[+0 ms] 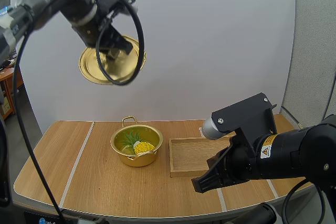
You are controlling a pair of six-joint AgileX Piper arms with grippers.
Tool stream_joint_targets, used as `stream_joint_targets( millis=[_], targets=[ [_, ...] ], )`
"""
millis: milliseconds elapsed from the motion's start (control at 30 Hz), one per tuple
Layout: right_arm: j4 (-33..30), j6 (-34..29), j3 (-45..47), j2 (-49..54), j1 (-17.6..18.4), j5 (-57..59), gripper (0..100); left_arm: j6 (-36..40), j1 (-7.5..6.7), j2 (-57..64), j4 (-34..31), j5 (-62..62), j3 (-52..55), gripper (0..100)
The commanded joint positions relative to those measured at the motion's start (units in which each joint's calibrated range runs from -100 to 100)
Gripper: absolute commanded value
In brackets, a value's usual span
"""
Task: Open the pot, put the pineapple inside, and close it
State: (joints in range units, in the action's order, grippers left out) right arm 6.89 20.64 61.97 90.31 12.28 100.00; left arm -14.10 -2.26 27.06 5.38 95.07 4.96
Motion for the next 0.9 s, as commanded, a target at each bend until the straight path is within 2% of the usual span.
stream_joint_targets(
  millis=[0,233,600,867],
  targets=[
    [0.14,0.57,0.18,0.47,-0.25,0.0,0,-0.25,-0.01,-0.08,1.7,-13.9,8.13,0],
    [0.14,0.57,0.18,0.47,-0.25,0.0,0,-6.97,-0.01,-5.13,7.01,-9.86,12.18,0],
    [0.14,0.57,0.18,0.47,-0.25,0.0,0,-7.95,-0.01,-16.29,8.14,-7.27,12.68,0],
    [0.04,0.57,0.18,0.47,-0.25,0.0,0,-9.97,-0.01,-20.75,13.04,-5.59,13.5,0]
  ],
)
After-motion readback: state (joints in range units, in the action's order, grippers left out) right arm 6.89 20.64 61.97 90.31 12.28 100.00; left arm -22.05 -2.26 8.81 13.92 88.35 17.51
